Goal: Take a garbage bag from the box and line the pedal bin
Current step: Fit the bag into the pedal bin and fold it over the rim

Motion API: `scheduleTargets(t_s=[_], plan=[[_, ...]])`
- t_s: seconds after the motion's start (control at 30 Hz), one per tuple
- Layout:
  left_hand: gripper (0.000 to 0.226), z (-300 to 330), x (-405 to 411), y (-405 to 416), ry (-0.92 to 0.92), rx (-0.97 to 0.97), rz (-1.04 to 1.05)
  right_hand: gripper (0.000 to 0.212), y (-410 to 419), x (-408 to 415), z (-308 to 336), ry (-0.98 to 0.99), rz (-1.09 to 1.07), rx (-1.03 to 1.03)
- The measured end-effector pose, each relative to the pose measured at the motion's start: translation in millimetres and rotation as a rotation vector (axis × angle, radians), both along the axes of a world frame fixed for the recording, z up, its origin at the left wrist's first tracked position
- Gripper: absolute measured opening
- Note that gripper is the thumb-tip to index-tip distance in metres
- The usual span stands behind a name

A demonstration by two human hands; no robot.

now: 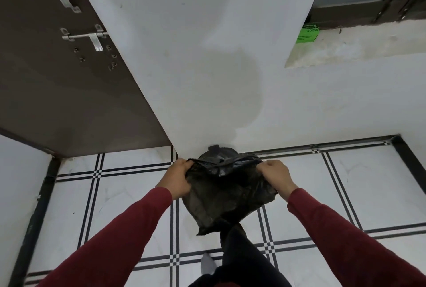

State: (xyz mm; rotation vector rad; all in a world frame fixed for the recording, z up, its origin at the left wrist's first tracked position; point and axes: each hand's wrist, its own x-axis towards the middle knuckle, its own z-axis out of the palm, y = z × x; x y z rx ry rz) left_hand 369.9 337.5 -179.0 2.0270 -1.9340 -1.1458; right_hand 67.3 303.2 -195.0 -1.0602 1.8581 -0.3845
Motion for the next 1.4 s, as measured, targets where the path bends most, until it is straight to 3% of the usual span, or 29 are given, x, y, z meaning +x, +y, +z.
scheduleTargets(t_s=[0.1, 0.23, 0.47, 0.67, 0.8, 0.9, 1.03, 1.2, 1.4], plan=[[0.089, -15.8, -1.0, 2.1, -0.038, 0.038, 0.010, 0.033, -3.8, -3.2, -16.1, 0.131, 0.227, 0.046], [0.102, -35.4, -3.7, 12.3, -0.095, 0.113, -0.022, 0.024, -2.5, -8.7, -31.0, 0.252, 0.359, 0.042], [0.067, -76.2, 6.7, 5.3, -0.068, 0.223, 0.094, 0.032, -24.8, -6.3, -56.2, 0.299, 0.474, 0.134], [0.054, -112.3, 3.4, 12.8, -0.236, 0.675, -0.192, 0.037, -22.8, 4.9, -109.1, 0.336, 0.808, 0.459], [0.048, -137.6, 14.0, 29.4, -0.262, 0.773, -0.271, 0.015, -15.9, 12.9, -120.6, 0.262, 0.839, 0.586], [0.044, -157.6, 26.4, 24.5, -0.178, 0.643, -0.106, 0.018, -26.8, 12.3, -133.7, 0.246, 0.754, 0.494], [0.062, -177.5, 37.2, 0.8, -0.071, 0.355, 0.125, 0.027, -58.8, 6.6, -153.4, 0.239, 0.532, 0.248], [0.091, -201.8, 10.3, -29.6, -0.160, 0.292, 0.067, 0.050, -90.9, 4.2, -188.5, 0.386, 0.492, 0.061], [0.094, -243.1, -20.9, -56.6, -0.195, -0.055, 0.393, 0.066, -98.6, 21.1, -233.8, 0.354, 0.269, -0.340]])
